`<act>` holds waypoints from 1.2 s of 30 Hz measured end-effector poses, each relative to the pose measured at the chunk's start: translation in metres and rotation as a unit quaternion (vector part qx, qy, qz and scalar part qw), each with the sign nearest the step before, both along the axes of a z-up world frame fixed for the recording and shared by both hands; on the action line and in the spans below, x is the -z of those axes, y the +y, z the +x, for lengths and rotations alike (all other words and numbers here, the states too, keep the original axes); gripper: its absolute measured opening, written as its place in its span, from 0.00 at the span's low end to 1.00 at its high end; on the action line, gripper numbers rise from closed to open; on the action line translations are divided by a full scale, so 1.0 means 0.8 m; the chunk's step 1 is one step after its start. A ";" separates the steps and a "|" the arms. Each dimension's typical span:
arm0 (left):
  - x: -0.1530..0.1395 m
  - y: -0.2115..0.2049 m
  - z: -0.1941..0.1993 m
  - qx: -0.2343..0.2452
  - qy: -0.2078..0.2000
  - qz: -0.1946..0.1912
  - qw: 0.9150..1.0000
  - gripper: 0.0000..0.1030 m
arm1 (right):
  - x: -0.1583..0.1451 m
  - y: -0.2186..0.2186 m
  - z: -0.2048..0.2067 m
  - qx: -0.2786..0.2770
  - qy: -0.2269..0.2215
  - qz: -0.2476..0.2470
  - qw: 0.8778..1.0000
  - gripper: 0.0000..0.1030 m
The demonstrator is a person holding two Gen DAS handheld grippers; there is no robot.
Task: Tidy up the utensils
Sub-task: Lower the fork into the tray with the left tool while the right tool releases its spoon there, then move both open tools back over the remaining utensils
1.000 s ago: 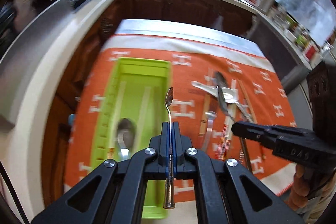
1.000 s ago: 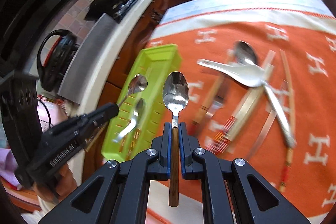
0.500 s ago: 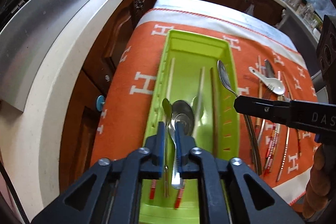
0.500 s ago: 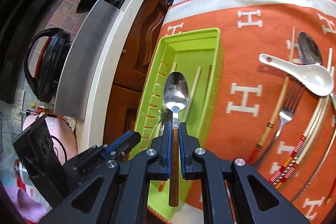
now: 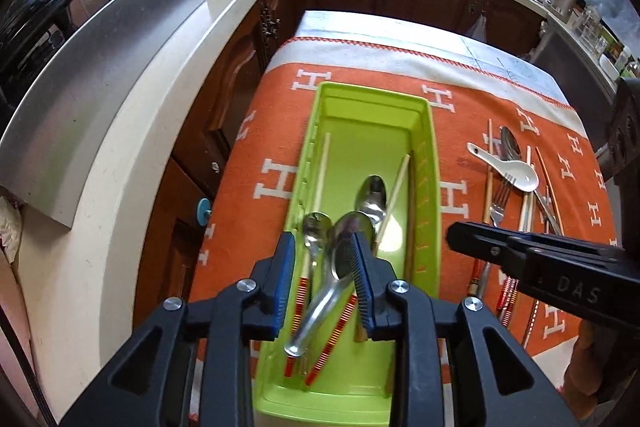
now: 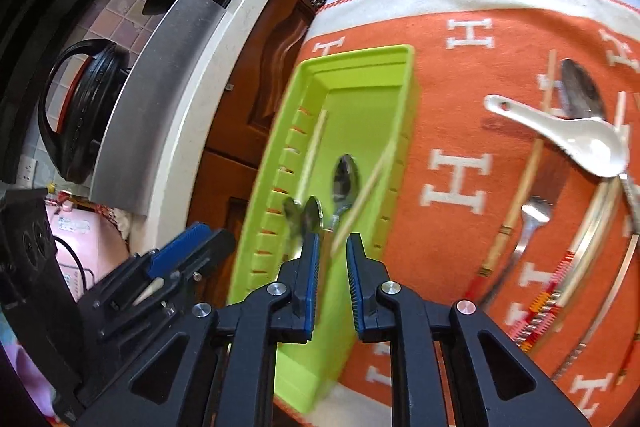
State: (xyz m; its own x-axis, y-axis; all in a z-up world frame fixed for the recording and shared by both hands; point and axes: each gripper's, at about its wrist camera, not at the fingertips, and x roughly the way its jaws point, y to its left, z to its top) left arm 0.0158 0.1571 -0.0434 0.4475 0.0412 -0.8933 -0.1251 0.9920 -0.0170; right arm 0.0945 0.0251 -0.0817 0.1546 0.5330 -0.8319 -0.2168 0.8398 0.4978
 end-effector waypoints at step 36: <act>0.089 -0.178 0.123 0.129 0.082 -0.075 0.985 0.20 | 0.017 -0.308 -0.026 0.123 -0.051 -0.080 0.988 0.17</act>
